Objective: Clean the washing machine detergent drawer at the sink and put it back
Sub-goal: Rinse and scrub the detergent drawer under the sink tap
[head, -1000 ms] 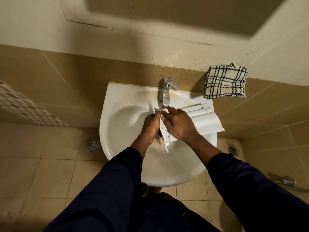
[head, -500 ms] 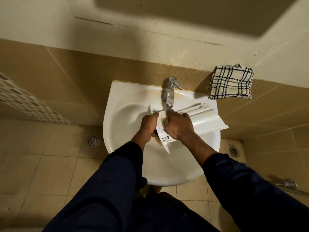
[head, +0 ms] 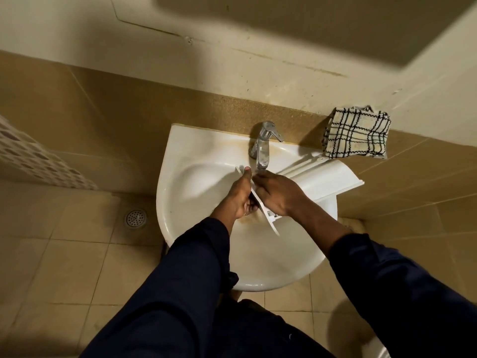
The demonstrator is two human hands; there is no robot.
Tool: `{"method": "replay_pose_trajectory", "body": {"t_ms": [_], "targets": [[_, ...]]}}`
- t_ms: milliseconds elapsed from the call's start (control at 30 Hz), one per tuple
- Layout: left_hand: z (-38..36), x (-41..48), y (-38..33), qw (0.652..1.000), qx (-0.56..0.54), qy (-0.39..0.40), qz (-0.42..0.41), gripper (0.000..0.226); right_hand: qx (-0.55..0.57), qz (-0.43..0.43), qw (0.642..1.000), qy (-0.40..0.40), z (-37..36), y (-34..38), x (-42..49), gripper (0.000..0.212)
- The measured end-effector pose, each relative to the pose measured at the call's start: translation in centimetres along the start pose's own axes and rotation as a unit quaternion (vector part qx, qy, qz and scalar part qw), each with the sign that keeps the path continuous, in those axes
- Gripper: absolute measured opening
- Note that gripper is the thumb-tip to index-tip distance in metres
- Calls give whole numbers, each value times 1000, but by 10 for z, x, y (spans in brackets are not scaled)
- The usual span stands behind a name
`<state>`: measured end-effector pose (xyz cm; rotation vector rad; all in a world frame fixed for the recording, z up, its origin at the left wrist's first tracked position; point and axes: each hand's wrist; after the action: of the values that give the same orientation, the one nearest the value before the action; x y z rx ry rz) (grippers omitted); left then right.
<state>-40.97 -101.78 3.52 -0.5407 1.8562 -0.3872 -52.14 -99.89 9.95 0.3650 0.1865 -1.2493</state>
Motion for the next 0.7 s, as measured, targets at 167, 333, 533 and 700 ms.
{"method": "replay_pose_trajectory", "body": {"t_ms": [167,333,533,700], "targets": [[1,4,0,999,-28,-29,-4,65,8,-4,998,63,7,3,10,46],[7,13,6,999,-26,-33,-19,64,5,110,994,16,20,2,-43,64],[11,13,8,1000,4,-11,-14,71,33,4,997,75,11,7,-2,45],[15,2,3,998,37,-8,-41,63,69,-35,992,101,-2,9,23,47]]}}
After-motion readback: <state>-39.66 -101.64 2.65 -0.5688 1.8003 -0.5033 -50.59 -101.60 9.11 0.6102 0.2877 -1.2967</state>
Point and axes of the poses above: each hand's wrist, its own x-axis towards the middle knuckle, its own z-axis out of the back of the hand, y = z × x, and after that the axes turned 2 degrees about -x, right-handed
